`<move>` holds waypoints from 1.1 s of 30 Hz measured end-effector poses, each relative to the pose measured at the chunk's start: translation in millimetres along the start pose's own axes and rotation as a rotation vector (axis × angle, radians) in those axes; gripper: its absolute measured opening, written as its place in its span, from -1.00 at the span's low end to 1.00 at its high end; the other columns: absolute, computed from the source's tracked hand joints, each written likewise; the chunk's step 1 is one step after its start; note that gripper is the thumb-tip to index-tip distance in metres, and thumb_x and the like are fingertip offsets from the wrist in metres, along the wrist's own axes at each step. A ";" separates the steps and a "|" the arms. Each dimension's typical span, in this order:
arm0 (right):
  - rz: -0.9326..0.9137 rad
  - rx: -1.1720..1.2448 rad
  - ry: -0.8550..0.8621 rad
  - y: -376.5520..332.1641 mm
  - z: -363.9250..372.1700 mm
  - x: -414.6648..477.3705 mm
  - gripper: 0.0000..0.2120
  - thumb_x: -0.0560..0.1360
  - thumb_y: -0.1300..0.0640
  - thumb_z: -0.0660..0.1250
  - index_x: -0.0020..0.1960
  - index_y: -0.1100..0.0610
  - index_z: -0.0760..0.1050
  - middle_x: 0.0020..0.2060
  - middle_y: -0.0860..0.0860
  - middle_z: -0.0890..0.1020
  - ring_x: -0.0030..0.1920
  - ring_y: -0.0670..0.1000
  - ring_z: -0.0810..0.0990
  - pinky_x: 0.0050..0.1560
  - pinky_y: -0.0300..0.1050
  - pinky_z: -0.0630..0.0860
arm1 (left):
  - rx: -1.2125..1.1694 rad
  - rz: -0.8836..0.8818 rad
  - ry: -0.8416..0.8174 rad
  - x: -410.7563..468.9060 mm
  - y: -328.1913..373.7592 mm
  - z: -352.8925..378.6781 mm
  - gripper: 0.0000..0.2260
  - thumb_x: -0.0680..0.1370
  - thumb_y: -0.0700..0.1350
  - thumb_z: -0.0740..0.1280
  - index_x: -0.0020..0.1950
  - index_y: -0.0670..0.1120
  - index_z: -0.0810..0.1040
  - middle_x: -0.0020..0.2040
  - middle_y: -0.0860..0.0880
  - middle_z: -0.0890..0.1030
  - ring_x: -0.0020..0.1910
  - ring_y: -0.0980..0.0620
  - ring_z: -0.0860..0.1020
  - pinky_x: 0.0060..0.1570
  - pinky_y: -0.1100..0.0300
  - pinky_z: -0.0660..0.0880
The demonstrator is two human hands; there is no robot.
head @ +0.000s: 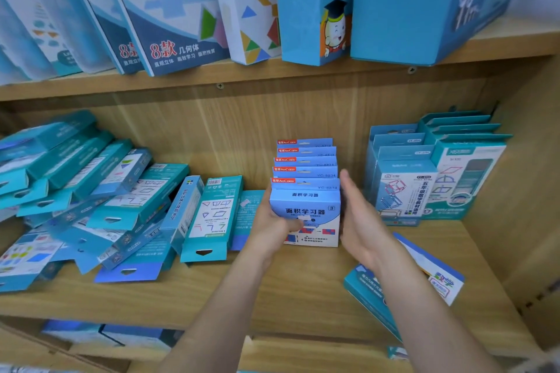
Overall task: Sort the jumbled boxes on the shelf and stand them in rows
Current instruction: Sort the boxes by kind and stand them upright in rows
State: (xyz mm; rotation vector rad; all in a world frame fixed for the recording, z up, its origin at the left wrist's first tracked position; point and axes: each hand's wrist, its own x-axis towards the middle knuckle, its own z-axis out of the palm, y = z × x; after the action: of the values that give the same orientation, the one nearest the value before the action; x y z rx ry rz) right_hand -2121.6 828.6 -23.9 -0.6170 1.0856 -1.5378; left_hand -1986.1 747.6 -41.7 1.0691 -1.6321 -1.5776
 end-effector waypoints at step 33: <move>0.137 -1.420 0.607 28.3 -84.1 -116.1 -0.32 0.46 -0.14 0.31 0.49 -0.01 0.15 0.37 0.07 0.35 0.40 0.14 0.23 0.33 0.01 0.24 | 0.837 0.501 -0.187 -104.8 -39.0 58.4 -0.41 0.40 0.29 0.15 0.35 0.05 0.38 0.35 0.05 0.38 0.32 0.07 0.31 0.33 0.12 0.29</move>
State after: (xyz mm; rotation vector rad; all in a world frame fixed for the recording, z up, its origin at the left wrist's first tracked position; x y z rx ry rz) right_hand -2148.3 965.6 -67.1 -0.9577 2.6294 -0.6002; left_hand -1981.6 869.1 -75.4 0.7793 -2.5416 -0.6684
